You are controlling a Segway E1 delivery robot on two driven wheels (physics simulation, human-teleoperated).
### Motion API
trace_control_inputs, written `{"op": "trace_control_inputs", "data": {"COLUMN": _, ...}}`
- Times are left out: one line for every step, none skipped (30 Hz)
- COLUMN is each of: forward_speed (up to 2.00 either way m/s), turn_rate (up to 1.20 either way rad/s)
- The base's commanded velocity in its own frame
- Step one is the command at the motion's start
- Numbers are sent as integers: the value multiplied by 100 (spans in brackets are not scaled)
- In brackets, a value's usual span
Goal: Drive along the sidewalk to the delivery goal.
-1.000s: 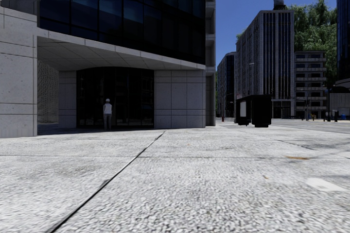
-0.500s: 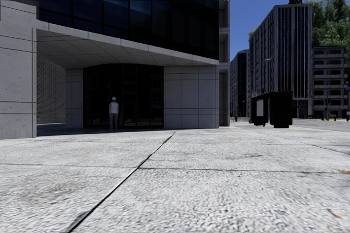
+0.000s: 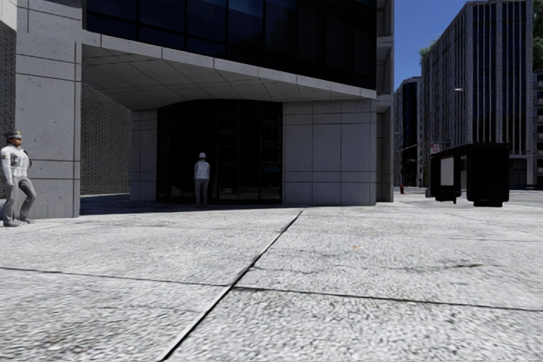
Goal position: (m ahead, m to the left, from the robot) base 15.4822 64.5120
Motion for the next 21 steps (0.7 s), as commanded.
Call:
{"op": "trace_control_inputs", "data": {"forward_speed": 131, "turn_rate": 54}}
{"op": "trace_control_inputs", "data": {"forward_speed": 131, "turn_rate": 54}}
{"op": "trace_control_inputs", "data": {"forward_speed": 130, "turn_rate": 56}}
{"op": "trace_control_inputs", "data": {"forward_speed": 130, "turn_rate": 56}}
{"op": "trace_control_inputs", "data": {"forward_speed": 130, "turn_rate": 57}}
{"op": "trace_control_inputs", "data": {"forward_speed": 130, "turn_rate": 57}}
{"op": "trace_control_inputs", "data": {"forward_speed": 130, "turn_rate": 57}}
{"op": "trace_control_inputs", "data": {"forward_speed": 130, "turn_rate": 57}}
{"op": "trace_control_inputs", "data": {"forward_speed": 130, "turn_rate": 57}}
{"op": "trace_control_inputs", "data": {"forward_speed": 133, "turn_rate": 57}}
{"op": "trace_control_inputs", "data": {"forward_speed": 133, "turn_rate": 57}}
{"op": "trace_control_inputs", "data": {"forward_speed": 135, "turn_rate": 57}}
{"op": "trace_control_inputs", "data": {"forward_speed": 137, "turn_rate": 57}}
{"op": "trace_control_inputs", "data": {"forward_speed": 137, "turn_rate": 57}}
{"op": "trace_control_inputs", "data": {"forward_speed": 137, "turn_rate": 57}}
{"op": "trace_control_inputs", "data": {"forward_speed": 137, "turn_rate": 57}}
{"op": "trace_control_inputs", "data": {"forward_speed": 137, "turn_rate": 57}}
{"op": "trace_control_inputs", "data": {"forward_speed": 137, "turn_rate": 57}}
{"op": "trace_control_inputs", "data": {"forward_speed": 148, "turn_rate": 57}}
{"op": "trace_control_inputs", "data": {"forward_speed": 200, "turn_rate": 57}}
{"op": "trace_control_inputs", "data": {"forward_speed": 200, "turn_rate": 57}}
